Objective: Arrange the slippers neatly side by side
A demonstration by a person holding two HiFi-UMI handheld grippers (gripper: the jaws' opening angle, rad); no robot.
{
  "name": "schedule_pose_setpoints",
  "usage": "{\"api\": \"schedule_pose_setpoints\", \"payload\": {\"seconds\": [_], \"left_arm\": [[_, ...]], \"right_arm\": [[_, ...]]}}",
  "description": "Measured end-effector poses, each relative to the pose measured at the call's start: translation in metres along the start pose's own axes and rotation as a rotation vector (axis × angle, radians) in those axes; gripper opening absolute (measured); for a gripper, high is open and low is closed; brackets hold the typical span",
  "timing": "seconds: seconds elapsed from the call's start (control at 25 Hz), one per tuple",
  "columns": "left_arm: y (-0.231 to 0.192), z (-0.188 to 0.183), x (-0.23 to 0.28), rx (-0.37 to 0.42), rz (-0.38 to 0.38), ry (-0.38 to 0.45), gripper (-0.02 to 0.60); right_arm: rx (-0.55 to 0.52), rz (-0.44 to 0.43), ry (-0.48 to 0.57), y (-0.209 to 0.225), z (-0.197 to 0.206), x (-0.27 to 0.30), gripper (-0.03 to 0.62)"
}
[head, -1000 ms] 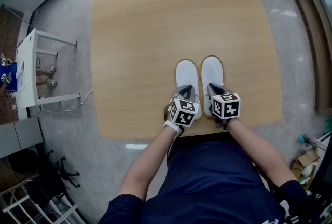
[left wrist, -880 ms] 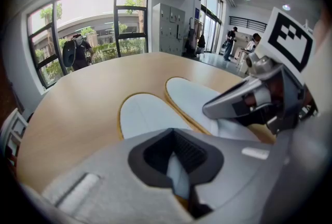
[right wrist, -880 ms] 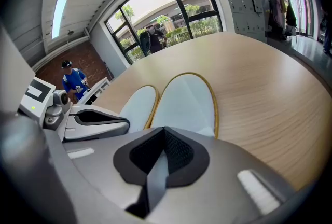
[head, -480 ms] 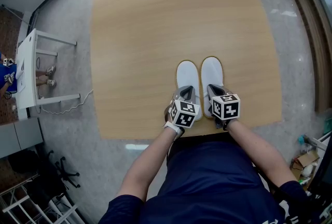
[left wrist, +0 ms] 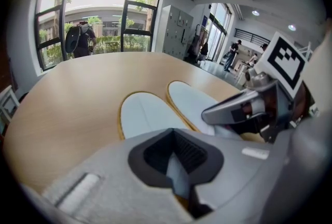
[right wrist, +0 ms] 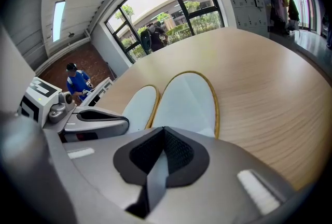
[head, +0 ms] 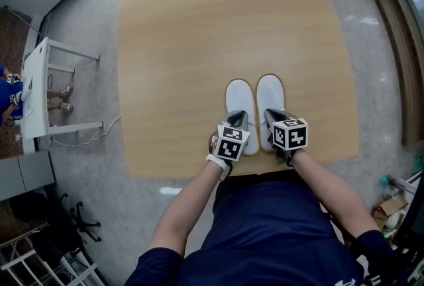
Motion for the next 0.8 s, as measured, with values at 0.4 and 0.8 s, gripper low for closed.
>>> {"api": "schedule_pose_setpoints", "payload": {"seconds": [0.4, 0.8], "left_arm": [[-0.003, -0.019, -0.066, -0.141, 0.030, 0.050, 0.003], [-0.003, -0.055, -0.140, -0.104, 0.003, 0.175, 0.003]], "right_arm": [[-0.012, -0.124, 0.100, -0.048, -0.021, -0.051, 0.009], [-0.246, -0.079, 0.311, -0.076, -0.089, -0.130, 0.009]]}}
Point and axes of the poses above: the fingertips, and each gripper's own axes: x forward along the fingers, y to its right, z out of its underside, the point moved 2 cm from there along -x, backward along the fingers, and after that the axes turned 13 degrees about -z, right-handed, at the moved point
